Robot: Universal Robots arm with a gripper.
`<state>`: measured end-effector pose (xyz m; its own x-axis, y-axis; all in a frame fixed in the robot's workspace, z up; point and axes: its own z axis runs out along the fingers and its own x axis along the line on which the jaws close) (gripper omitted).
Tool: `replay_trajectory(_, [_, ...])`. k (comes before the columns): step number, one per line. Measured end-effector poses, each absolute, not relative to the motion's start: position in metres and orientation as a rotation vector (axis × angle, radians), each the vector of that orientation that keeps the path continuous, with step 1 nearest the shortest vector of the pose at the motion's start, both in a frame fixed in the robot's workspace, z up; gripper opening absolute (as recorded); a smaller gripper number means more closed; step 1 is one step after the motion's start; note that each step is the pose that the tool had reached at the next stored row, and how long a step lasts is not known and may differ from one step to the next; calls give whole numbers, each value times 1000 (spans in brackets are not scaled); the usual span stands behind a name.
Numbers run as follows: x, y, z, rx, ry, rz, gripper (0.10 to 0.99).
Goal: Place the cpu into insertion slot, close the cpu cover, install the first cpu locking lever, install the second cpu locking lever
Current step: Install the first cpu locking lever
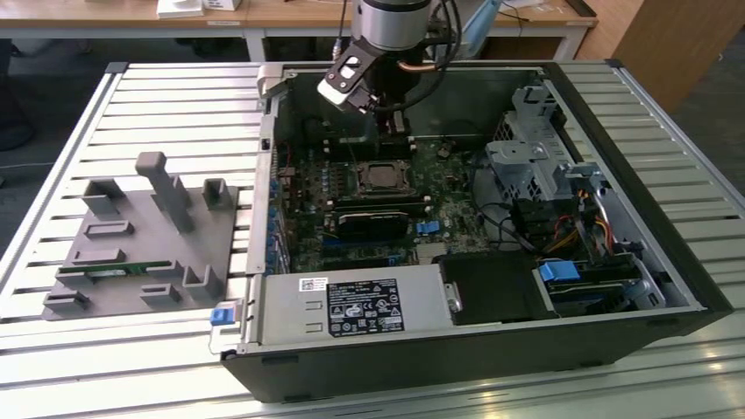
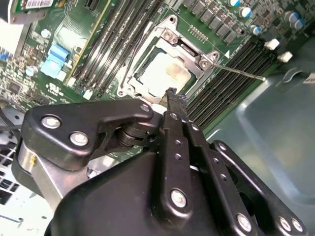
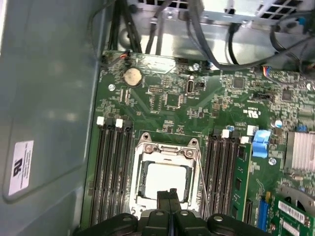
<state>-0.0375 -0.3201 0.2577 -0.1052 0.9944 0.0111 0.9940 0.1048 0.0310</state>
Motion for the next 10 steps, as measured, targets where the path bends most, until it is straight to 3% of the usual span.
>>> replay_trajectory(10, [-37,-320,258,2009,2400,48,106])
